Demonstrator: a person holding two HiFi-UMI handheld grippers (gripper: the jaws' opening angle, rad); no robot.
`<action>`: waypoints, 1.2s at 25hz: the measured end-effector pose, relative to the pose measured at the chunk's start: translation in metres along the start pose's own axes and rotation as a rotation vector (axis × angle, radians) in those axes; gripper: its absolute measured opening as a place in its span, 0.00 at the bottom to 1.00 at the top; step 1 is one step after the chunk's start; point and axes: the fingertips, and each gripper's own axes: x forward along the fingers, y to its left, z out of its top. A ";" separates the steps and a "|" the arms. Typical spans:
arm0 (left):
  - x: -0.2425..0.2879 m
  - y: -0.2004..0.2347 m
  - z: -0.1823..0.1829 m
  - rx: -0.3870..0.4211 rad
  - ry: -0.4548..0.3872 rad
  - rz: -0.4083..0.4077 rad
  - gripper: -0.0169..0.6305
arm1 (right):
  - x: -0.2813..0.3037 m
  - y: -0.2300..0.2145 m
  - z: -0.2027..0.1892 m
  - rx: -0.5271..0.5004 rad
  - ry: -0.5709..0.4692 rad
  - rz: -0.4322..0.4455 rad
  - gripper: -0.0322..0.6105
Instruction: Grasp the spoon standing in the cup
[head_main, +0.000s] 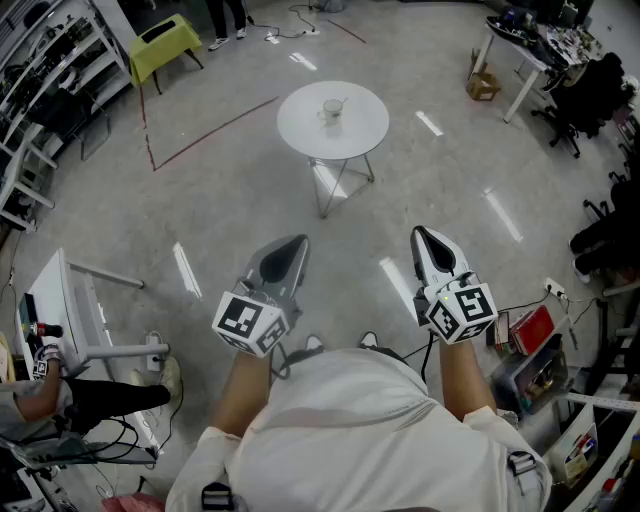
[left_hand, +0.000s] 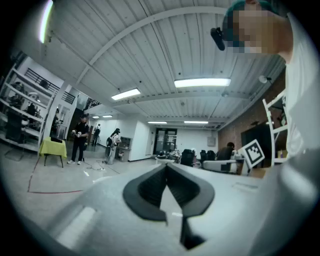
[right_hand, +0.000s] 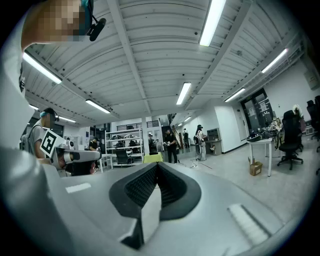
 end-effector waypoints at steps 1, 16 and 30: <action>-0.001 0.001 0.001 0.001 0.000 0.001 0.03 | 0.000 0.001 0.002 -0.001 -0.003 0.001 0.06; -0.001 -0.001 -0.002 0.003 0.017 -0.004 0.03 | 0.001 0.003 0.004 0.022 -0.010 0.005 0.06; 0.059 -0.049 -0.016 0.010 0.046 -0.011 0.03 | -0.028 -0.068 -0.018 0.102 0.004 0.028 0.06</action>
